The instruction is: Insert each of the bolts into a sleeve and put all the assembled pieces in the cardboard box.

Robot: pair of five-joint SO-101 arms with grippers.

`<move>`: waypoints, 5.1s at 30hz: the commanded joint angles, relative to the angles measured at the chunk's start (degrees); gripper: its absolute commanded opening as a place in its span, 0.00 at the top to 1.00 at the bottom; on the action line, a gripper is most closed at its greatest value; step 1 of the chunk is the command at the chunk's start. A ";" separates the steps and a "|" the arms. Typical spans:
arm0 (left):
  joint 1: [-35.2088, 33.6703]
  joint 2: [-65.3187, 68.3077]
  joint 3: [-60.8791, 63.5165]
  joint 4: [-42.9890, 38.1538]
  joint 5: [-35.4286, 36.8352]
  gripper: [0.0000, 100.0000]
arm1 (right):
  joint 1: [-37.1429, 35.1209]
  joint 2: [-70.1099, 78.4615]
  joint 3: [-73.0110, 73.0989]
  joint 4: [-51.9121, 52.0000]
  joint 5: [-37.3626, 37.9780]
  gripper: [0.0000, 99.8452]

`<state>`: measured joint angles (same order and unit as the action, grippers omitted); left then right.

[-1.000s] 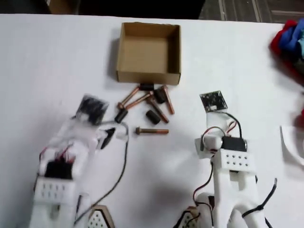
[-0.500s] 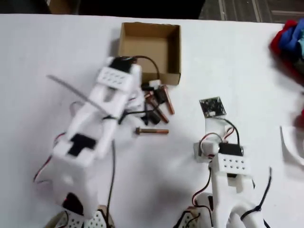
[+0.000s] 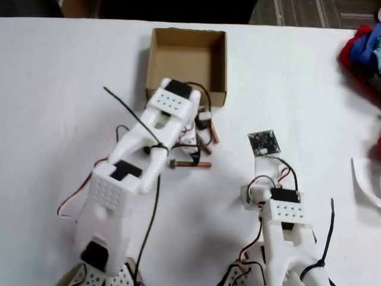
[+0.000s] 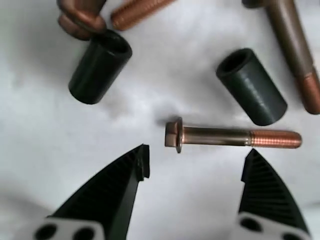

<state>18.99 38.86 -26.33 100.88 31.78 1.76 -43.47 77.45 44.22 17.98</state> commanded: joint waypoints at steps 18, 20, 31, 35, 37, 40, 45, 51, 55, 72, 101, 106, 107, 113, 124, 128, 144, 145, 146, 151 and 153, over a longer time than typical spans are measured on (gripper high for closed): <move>0.88 -0.44 9.27 0.88 4.66 0.69 | -0.22 -1.36 -0.18 -0.84 -0.26 0.98; 0.79 -0.35 8.92 -0.97 7.38 0.69 | -0.22 -1.36 -0.18 -0.84 -0.26 0.98; -7.47 -0.44 8.66 -13.19 20.48 0.69 | -0.31 -1.36 -0.09 -1.27 -0.26 0.98; -7.74 -0.53 8.66 -13.01 22.95 0.69 | -0.31 -1.36 -0.09 -1.45 -0.26 0.98; -7.74 -0.53 8.22 -13.27 25.41 0.69 | -0.31 -1.36 -0.09 -1.45 -0.26 0.98; -7.91 -0.44 5.32 -13.27 30.51 0.69 | -0.31 -1.36 -0.09 -1.45 -0.26 0.98; -6.07 -0.44 0.66 -12.75 34.11 0.69 | -0.31 -1.36 0.00 -1.45 -0.26 0.98; -5.27 -0.44 -0.13 -12.75 34.20 0.69 | -0.31 -1.36 0.00 -1.45 -0.26 0.98; -5.27 -0.97 -0.13 -12.75 34.20 0.69 | -0.31 -1.36 0.00 -1.54 -0.26 0.98; -1.23 2.20 -7.69 -9.41 34.11 0.69 | -0.31 -1.36 0.00 -1.54 -0.26 0.98; -3.25 12.48 -7.43 1.41 -2.81 0.98 | -0.31 -1.36 0.00 -1.54 -0.26 0.98; -7.12 12.48 -6.11 1.49 -30.59 0.98 | -0.31 -1.36 0.00 -1.54 -0.26 0.98; -7.21 12.57 -5.76 1.41 -33.41 0.98 | -0.31 -1.36 0.00 -1.54 -0.26 0.98; -7.30 13.10 -2.33 1.41 -35.08 0.98 | -0.31 -1.36 0.00 -1.54 -0.26 0.98; -7.12 12.57 -4.70 0.88 -36.22 0.97 | -0.31 -1.36 0.00 -1.54 -0.26 0.98; -7.56 12.48 -11.03 1.05 -34.64 0.93 | -0.31 -1.36 0.00 -1.54 -0.26 0.98; -6.51 9.93 -11.21 -5.98 -29.54 0.80 | -0.31 -1.36 0.09 -1.54 -0.09 0.98; -6.42 8.79 -9.63 -6.95 -29.54 0.80 | -0.31 -1.36 0.09 -1.54 -0.09 0.98; -6.42 7.30 -7.52 -8.18 -29.54 0.80 | -0.31 -1.36 0.09 -1.54 -0.09 0.98; -5.98 -5.89 13.93 -21.80 -29.36 0.80 | -0.31 -1.36 0.09 -1.54 0.00 0.98; -5.80 -14.07 25.36 -29.80 -28.57 0.80 | -0.31 -1.36 0.09 -1.54 0.09 0.98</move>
<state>11.52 37.01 -14.99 83.38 1.54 1.67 -43.47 77.80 43.43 17.98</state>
